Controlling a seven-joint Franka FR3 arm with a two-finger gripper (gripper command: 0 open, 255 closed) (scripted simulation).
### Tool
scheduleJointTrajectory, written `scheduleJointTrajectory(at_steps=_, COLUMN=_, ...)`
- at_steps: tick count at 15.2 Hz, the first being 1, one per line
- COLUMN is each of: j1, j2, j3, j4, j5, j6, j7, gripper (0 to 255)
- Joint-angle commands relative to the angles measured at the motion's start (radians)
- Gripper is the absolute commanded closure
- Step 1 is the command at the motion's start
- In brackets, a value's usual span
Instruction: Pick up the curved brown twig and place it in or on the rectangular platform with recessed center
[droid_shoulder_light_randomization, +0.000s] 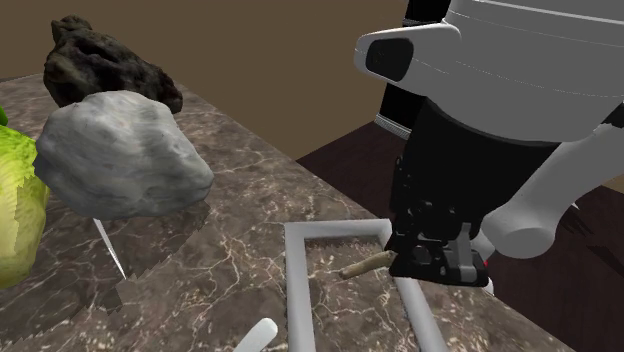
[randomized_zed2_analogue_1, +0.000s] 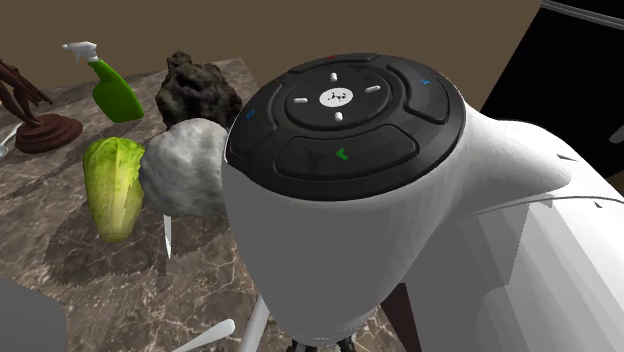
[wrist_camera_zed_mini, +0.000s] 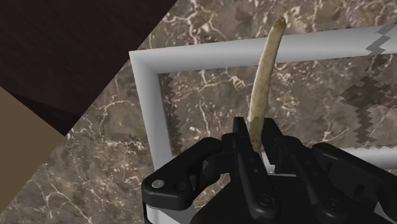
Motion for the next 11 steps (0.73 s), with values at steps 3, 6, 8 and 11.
scheduleJointTrajectory(at_steps=3, j1=0.000, j2=0.000, j3=0.000, j4=0.000, j5=0.000, j6=0.000, j7=0.000, gripper=0)
scheduleJointTrajectory(at_steps=6, j1=0.000, j2=0.000, j3=0.000, j4=0.000, j5=0.000, j6=0.000, j7=0.000, gripper=0)
scheduleJointTrajectory(at_steps=8, j1=-0.004, j2=0.012, j3=-0.001, j4=0.044, j5=-0.006, j6=-0.032, j7=0.005, gripper=0)
scheduleJointTrajectory(at_steps=11, j1=-0.015, j2=0.055, j3=0.002, j4=0.175, j5=-0.023, j6=-0.123, j7=0.021, gripper=0)
